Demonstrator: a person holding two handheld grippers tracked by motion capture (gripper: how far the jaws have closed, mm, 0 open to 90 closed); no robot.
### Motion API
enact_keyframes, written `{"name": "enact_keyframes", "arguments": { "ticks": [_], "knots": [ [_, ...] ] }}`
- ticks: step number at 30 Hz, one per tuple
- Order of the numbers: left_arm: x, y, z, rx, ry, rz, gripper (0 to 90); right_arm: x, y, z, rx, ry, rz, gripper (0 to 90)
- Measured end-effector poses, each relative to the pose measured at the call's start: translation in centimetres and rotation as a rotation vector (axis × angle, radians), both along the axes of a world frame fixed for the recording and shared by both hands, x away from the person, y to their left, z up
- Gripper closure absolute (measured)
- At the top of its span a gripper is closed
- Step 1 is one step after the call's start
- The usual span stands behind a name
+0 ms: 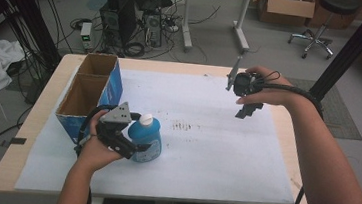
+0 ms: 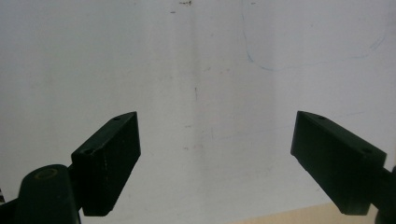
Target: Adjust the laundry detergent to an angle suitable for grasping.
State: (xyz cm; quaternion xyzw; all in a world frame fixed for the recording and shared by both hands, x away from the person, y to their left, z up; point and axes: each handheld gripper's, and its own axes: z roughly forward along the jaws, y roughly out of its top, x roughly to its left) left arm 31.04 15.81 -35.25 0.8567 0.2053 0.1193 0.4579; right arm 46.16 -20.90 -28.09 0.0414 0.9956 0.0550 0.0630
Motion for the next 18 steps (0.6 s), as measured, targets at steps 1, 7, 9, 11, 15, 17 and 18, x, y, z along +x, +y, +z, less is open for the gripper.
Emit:
{"name": "enact_keyframes", "arguments": {
  "ticks": [1,7,9,11,15,17,18],
  "knots": [
    [0.0,0.0,0.0,0.0,0.0,0.0,0.1,0.0,0.0,0.0,0.0,0.0,0.0,16.0],
    [0.17,-0.49,-0.11,-0.005,-0.012,0.009,0.1,-0.01,-0.19,0.18,-0.005,0.0,-0.002,15.9],
    [0.21,-0.62,-0.19,-0.002,-0.013,0.008,0.3,-0.01,-0.18,0.18,-0.006,0.0,-0.003,15.9],
    [0.21,-0.72,-0.23,0.003,-0.016,0.005,1.2,0.02,-0.16,0.14,-0.006,0.001,-0.001,15.9],
    [0.18,-0.83,-0.23,0.006,-0.021,0.006,3.7,0.07,-0.08,0.05,-0.005,0.002,-0.005,15.9],
    [0.18,-0.86,-0.21,0.005,-0.021,0.003,5.7,0.09,-0.02,0.02,-0.007,0.002,-0.001,15.9],
    [0.16,-0.89,-0.21,0.003,-0.023,0.004,6.4,0.07,0.0,0.0,-0.004,0.002,-0.002,15.9]
  ]
}}
